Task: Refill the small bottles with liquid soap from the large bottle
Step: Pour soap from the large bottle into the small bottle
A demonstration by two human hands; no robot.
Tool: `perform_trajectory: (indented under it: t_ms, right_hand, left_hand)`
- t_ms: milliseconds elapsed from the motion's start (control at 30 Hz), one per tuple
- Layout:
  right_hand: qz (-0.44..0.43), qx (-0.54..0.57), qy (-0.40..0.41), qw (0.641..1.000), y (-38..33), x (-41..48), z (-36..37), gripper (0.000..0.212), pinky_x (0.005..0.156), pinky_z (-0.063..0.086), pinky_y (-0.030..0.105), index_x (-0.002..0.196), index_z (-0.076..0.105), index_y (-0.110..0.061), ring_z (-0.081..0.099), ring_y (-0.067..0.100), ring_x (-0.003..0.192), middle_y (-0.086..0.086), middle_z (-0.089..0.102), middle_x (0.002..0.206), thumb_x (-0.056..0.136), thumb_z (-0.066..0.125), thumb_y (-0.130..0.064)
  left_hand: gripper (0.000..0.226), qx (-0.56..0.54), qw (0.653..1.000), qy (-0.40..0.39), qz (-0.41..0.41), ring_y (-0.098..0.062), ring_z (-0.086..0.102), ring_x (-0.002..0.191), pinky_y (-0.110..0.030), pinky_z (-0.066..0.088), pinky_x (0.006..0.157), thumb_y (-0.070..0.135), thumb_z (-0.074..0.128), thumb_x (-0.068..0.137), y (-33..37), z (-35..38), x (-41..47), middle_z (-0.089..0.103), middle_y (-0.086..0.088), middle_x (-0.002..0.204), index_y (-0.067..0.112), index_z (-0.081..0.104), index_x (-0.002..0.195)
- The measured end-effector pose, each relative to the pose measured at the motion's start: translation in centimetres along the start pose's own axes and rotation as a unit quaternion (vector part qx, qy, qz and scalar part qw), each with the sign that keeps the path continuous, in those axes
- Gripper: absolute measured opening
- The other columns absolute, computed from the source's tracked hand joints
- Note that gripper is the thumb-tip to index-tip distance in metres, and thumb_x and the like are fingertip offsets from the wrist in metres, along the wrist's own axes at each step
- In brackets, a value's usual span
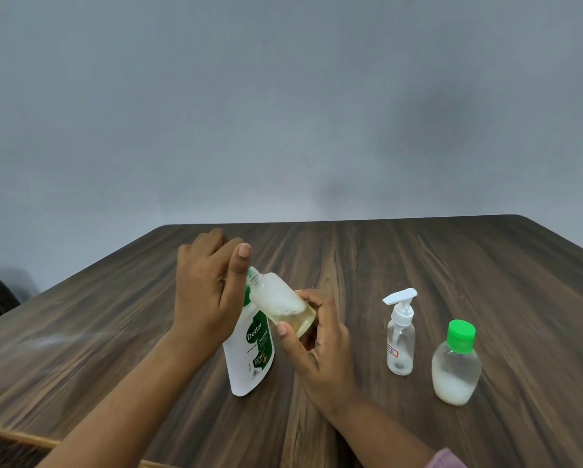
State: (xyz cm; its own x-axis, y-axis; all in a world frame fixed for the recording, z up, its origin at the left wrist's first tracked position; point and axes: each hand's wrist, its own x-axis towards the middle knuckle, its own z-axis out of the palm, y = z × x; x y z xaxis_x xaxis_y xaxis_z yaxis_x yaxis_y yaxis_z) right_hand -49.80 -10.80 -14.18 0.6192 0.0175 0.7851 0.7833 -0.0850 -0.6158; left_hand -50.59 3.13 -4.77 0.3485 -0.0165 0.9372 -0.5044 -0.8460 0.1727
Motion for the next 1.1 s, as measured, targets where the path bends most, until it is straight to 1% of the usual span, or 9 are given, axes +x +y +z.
perform_trajectory:
  t_ms: [100, 233, 367, 533, 667, 767, 900, 1000, 1100]
  right_hand:
    - [0.0, 0.0, -0.002, 1.0, 0.1, 0.0, 0.0, 0.041, 0.053, 0.054, 0.036, 0.115, 0.043, -0.029, 0.063, 0.011, 0.075, -0.013, 0.059, 0.097, 0.088, 0.05, -0.06]
    - [-0.003, -0.006, 0.0, 1.0, 0.1, 0.2, 0.0, 0.039, 0.051, 0.051, 0.04, 0.113, 0.043, -0.03, 0.062, 0.015, 0.069, -0.011, 0.057, 0.091, 0.089, 0.049, -0.059]
    - [0.0, -0.002, 0.001, 1.0, 0.0, 0.0, -0.1, 0.04, 0.05, 0.051, 0.04, 0.114, 0.043, -0.03, 0.062, 0.014, 0.068, -0.01, 0.058, 0.091, 0.088, 0.049, -0.06]
    - [0.005, 0.011, -0.011, 1.0, -0.2, 0.1, -0.1, 0.042, 0.055, 0.054, 0.038, 0.119, 0.042, -0.032, 0.063, 0.01, 0.078, -0.014, 0.057, 0.103, 0.088, 0.05, -0.059]
    - [0.008, 0.013, -0.014, 1.0, -0.1, 0.2, -0.1, 0.041, 0.057, 0.055, 0.035, 0.118, 0.043, -0.033, 0.063, 0.008, 0.08, -0.016, 0.057, 0.103, 0.087, 0.051, -0.059]
    - [0.002, 0.016, -0.01, 1.0, -0.2, 0.2, -0.2, 0.039, 0.055, 0.054, 0.031, 0.116, 0.043, -0.032, 0.063, 0.008, 0.077, -0.013, 0.058, 0.1, 0.088, 0.05, -0.057]
    - [-0.006, 0.011, -0.002, 1.0, -0.2, 0.1, -0.2, 0.036, 0.051, 0.051, 0.035, 0.114, 0.045, -0.03, 0.061, 0.01, 0.069, -0.01, 0.058, 0.094, 0.089, 0.049, -0.056]
    - [-0.006, 0.014, -0.011, 1.0, -0.3, 0.0, -0.2, 0.035, 0.052, 0.052, 0.037, 0.116, 0.043, -0.034, 0.062, 0.009, 0.072, -0.014, 0.058, 0.097, 0.089, 0.049, -0.056]
    - [-0.005, 0.016, -0.018, 1.0, -0.4, 0.0, -0.2, 0.03, 0.055, 0.053, 0.038, 0.116, 0.039, -0.049, 0.062, 0.009, 0.075, -0.019, 0.057, 0.099, 0.089, 0.051, -0.055]
  left_hand:
    - [0.067, -0.007, 1.0, -0.007, -0.009, -0.016, 0.036, 0.058, -0.031, 0.025, 0.061, 0.048, 0.019, 0.1, -0.1, 0.1, 0.4, 0.039, -0.004, 0.058, 0.005, 0.044, 0.055]
    - [0.054, -0.011, 1.0, 0.014, -0.009, -0.012, 0.032, 0.059, -0.029, 0.025, 0.062, 0.045, 0.021, 0.101, 0.0, 0.5, -0.5, 0.032, 0.009, 0.062, 0.016, 0.038, 0.058]
    - [0.061, -0.009, 1.0, 0.025, -0.014, -0.012, 0.032, 0.06, -0.029, 0.024, 0.062, 0.044, 0.02, 0.101, 0.0, 0.5, -1.1, 0.034, 0.004, 0.062, 0.008, 0.044, 0.058]
    - [0.065, 0.003, 1.0, -0.014, -0.003, -0.015, 0.035, 0.059, -0.031, 0.024, 0.062, 0.049, 0.016, 0.1, 0.1, -0.1, 0.2, 0.037, 0.0, 0.058, 0.008, 0.042, 0.056]
    - [0.067, -0.003, 1.0, -0.015, -0.013, -0.016, 0.038, 0.06, -0.036, 0.028, 0.063, 0.049, 0.017, 0.1, 0.2, 0.1, 0.4, 0.04, -0.003, 0.059, 0.006, 0.043, 0.056]
    - [0.055, 0.001, 1.0, 0.005, -0.015, -0.014, 0.033, 0.06, -0.033, 0.026, 0.062, 0.047, 0.019, 0.1, 0.3, 0.5, -0.1, 0.032, 0.007, 0.061, 0.016, 0.036, 0.058]
    - [0.044, -0.004, 1.0, 0.017, -0.012, -0.011, 0.03, 0.061, -0.032, 0.026, 0.061, 0.045, 0.02, 0.101, 0.3, 0.7, -0.8, 0.028, 0.016, 0.065, 0.024, 0.034, 0.064]
    - [0.049, -0.008, 1.0, 0.012, -0.015, -0.013, 0.033, 0.061, -0.034, 0.027, 0.062, 0.046, 0.019, 0.1, 0.2, 0.5, -0.7, 0.031, 0.012, 0.064, 0.02, 0.037, 0.062]
    - [0.066, -0.009, 1.0, -0.012, -0.019, -0.015, 0.038, 0.06, -0.031, 0.027, 0.065, 0.049, 0.016, 0.1, -0.1, 0.1, 0.0, 0.04, -0.001, 0.06, 0.007, 0.044, 0.057]
